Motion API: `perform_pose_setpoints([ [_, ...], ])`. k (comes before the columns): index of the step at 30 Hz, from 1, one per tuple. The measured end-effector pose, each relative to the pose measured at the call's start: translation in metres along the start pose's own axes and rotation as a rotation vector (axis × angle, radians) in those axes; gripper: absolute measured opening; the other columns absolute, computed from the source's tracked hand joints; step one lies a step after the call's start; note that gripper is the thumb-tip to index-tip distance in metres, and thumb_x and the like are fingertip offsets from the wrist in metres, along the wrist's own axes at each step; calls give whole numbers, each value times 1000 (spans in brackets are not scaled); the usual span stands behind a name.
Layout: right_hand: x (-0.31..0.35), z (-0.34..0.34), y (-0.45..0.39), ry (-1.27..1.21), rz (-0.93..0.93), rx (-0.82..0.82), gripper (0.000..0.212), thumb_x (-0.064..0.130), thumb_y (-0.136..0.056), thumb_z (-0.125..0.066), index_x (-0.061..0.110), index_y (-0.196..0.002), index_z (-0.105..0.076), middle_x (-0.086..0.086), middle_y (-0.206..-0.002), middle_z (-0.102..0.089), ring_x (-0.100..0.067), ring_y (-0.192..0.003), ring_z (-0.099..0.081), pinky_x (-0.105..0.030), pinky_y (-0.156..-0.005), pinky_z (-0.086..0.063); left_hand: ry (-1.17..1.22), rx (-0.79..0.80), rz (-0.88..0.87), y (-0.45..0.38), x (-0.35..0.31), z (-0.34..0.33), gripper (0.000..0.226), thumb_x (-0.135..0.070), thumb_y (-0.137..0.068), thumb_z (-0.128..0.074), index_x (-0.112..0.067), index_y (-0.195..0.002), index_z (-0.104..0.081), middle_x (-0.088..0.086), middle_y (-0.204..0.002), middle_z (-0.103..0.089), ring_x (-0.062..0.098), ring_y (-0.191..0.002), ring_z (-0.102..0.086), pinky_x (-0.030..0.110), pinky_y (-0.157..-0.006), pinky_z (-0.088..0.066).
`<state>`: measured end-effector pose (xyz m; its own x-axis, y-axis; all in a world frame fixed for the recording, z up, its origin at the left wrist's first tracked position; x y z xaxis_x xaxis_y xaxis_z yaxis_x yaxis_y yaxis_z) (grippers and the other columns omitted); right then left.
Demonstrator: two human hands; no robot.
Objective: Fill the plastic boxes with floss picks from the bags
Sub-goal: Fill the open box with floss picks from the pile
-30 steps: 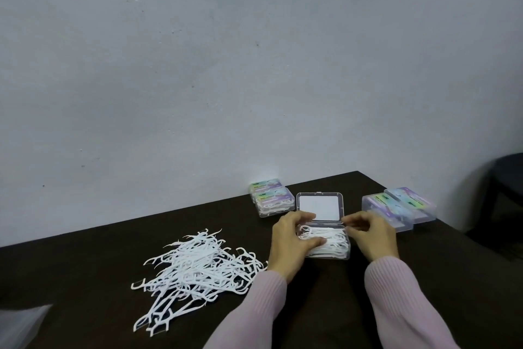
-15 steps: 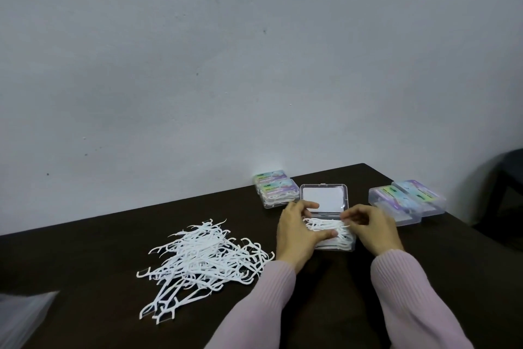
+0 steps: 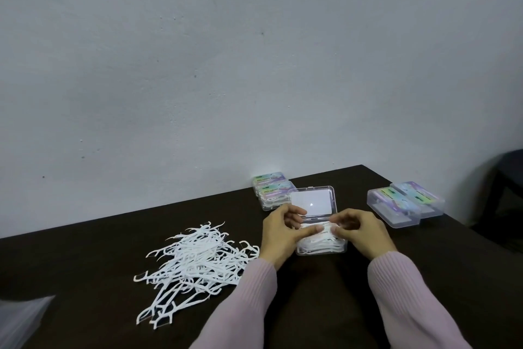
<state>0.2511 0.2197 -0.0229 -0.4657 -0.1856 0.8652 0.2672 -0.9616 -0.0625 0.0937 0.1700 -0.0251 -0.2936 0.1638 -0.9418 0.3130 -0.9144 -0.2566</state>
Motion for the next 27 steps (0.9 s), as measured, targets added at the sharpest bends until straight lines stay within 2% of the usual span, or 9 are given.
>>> perform_pose_setpoints([
  [4,-1,1,0,14,-22,-61,20,7,-83,-64,15,-101,-63,1,-103,-57,-8,-94,-50,-20,-80,-41,61,-23,30,-4,6,9,11,-8,-83,-69,-15,-91,-65,1,-92,-66,10,-87,-61,14,-74,-51],
  [9,0,-1,1,11,-29,-76,18,5,-82,-64,15,-97,-63,0,-104,-57,-8,-93,-50,-21,-83,-41,52,-12,35,-5,10,11,29,12,-81,-60,-16,-90,-63,4,-95,-66,11,-90,-62,15,-75,-51],
  [15,1,-5,1,23,-14,-43,11,7,-82,-66,17,-83,-62,-2,-104,-60,-9,-90,-54,-18,-77,-41,35,-68,20,-4,11,11,30,13,-76,-65,-15,-87,-64,3,-93,-66,12,-88,-62,14,-72,-51],
  [18,3,-6,0,57,4,-51,9,9,-82,-66,17,-83,-62,-3,-104,-61,-9,-90,-54,-16,-74,-40,19,-77,11,-4,10,10,28,12,-78,-65,-16,-85,-64,3,-93,-66,10,-85,-62,13,-70,-50],
  [24,11,-5,5,149,96,-96,11,12,-83,-65,22,-86,-61,4,-96,-56,-7,-89,-52,-18,-80,-44,-40,-86,-13,-3,6,10,22,5,-87,-58,-16,-87,-66,-2,-96,-67,7,-90,-62,12,-75,-50],
  [27,14,-4,6,177,131,-126,17,12,-84,-64,28,-80,-58,3,-101,-56,-7,-91,-50,-19,-83,-43,-63,-79,-30,-1,1,9,26,9,-87,-54,-15,-88,-65,-3,-95,-66,3,-90,-61,11,-77,-49],
])
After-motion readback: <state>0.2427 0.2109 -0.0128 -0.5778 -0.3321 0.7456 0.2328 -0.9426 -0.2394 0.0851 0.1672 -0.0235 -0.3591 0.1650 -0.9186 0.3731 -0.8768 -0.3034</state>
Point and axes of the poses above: each hand's wrist, its own y-axis away from the middle knuckle, its own z-axis out of the back of the hand, x = y × z, the point moved 6 cm from there along -y, towards the middle knuckle
